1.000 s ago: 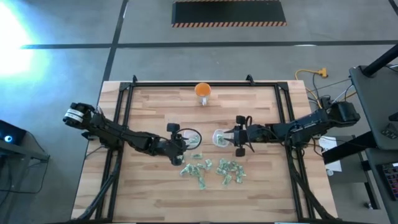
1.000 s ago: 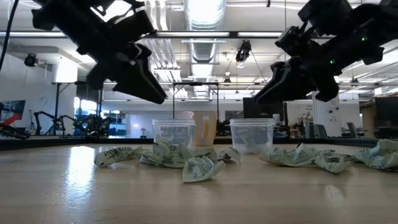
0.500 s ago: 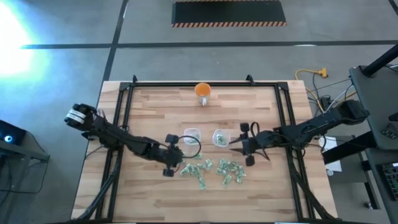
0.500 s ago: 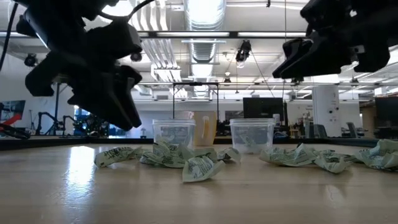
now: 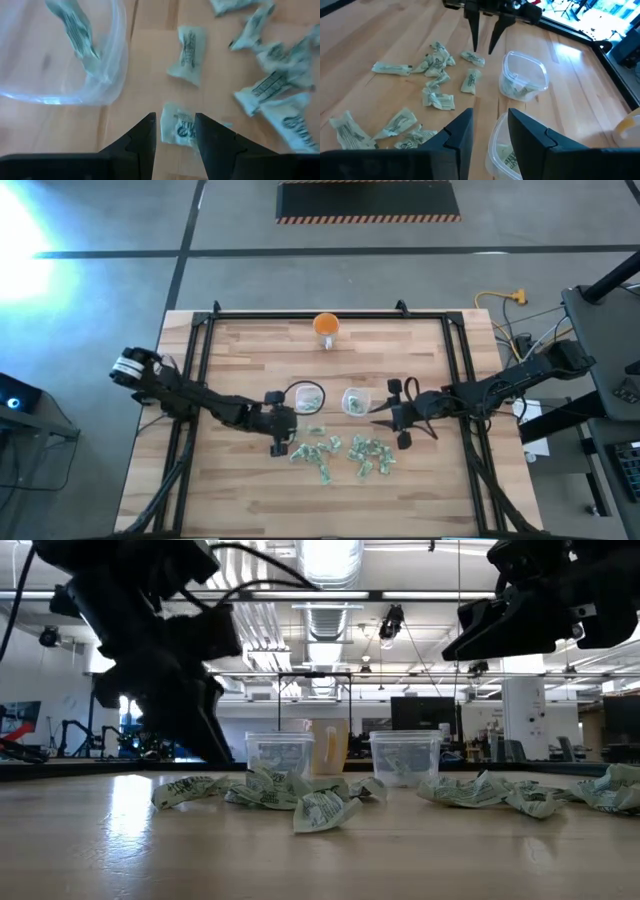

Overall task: Pick and place Stevia / Truvia into bins
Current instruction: Put the green stevia packet into the left transparent container, then put the green stevia packet into the right transparent container

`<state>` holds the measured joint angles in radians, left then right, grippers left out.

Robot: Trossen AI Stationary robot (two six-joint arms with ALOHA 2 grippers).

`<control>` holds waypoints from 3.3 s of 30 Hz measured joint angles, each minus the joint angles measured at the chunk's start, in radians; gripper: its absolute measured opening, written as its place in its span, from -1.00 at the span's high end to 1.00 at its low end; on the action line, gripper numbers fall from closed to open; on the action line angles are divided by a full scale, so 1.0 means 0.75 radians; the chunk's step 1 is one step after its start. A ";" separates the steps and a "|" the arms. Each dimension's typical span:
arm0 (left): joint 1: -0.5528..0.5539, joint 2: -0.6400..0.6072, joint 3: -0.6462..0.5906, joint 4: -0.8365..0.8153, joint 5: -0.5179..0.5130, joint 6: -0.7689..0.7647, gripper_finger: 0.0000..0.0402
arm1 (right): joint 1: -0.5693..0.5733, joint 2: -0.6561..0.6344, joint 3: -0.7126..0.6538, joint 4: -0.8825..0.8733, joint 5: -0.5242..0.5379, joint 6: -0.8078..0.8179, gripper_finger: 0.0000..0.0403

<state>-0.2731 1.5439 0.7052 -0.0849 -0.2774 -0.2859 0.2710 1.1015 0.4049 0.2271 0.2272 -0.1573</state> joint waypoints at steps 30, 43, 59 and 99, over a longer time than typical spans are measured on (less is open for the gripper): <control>0.041 0.025 -0.034 -0.064 0.226 0.076 0.97 | 0.000 -0.001 0.000 -0.054 0.001 0.026 0.55; 0.021 -0.172 -0.033 -0.127 -0.191 0.144 0.99 | 0.000 -0.001 0.000 -0.059 0.005 0.011 0.58; 0.080 -0.201 -0.023 0.304 -0.431 0.603 0.99 | -0.001 -0.001 0.000 -0.048 0.011 0.000 0.64; -0.025 -0.251 -0.015 0.258 -0.423 0.597 0.33 | 0.278 -0.001 -0.019 -0.327 -0.200 0.533 0.64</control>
<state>-0.2920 1.3559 0.6941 0.1089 -0.5944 0.1619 0.4796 1.1008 0.3904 -0.0181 0.0773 0.2422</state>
